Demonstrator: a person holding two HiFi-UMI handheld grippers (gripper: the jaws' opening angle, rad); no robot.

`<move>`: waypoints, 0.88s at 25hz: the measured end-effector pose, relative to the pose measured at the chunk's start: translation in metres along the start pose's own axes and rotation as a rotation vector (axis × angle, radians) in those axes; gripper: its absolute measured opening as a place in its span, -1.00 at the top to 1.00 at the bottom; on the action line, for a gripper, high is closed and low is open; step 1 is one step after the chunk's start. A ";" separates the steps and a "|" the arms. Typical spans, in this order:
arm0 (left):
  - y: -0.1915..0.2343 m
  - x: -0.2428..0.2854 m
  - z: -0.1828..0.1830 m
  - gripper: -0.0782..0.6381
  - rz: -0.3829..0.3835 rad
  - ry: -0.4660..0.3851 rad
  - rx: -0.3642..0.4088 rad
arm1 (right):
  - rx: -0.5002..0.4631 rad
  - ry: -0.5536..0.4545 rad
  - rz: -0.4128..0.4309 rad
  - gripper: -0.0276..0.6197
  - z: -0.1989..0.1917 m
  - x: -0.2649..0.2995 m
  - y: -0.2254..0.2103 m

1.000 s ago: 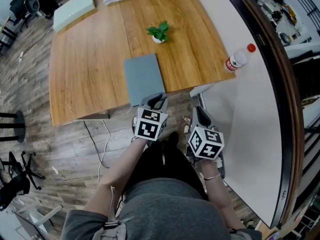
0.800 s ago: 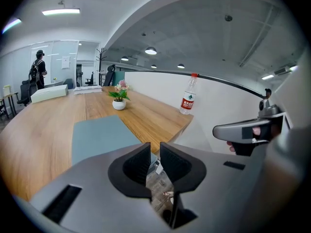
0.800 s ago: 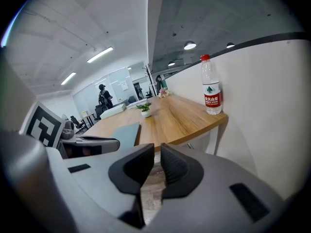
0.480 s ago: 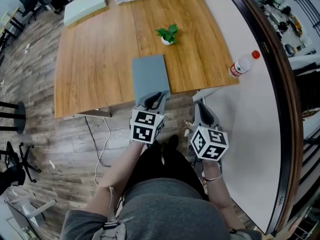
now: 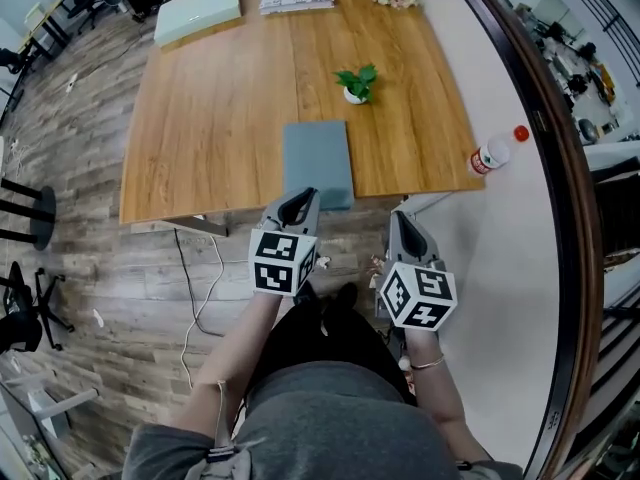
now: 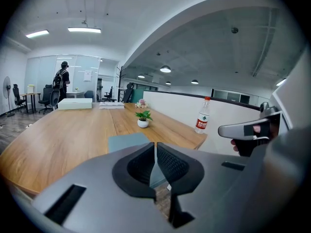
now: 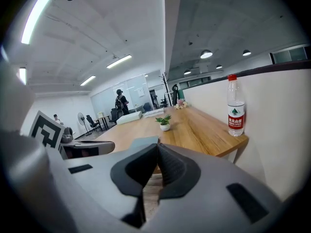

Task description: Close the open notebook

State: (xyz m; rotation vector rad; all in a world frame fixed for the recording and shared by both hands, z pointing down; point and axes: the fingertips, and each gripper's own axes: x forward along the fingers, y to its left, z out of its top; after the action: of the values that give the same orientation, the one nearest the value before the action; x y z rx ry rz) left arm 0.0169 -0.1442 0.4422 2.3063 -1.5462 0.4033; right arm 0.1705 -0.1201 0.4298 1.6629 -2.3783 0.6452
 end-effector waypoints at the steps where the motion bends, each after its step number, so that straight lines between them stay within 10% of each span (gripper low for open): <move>1: 0.003 -0.003 0.001 0.69 0.009 -0.005 -0.001 | -0.007 -0.004 0.005 0.89 0.002 0.001 0.002; 22: 0.051 -0.041 0.009 0.70 0.127 -0.083 -0.062 | -0.082 -0.059 0.140 0.91 0.030 0.010 0.040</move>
State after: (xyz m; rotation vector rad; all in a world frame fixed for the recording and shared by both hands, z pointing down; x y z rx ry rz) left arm -0.0448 -0.1317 0.4236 2.2106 -1.7258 0.2895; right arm 0.1329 -0.1298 0.3966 1.5134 -2.5440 0.5186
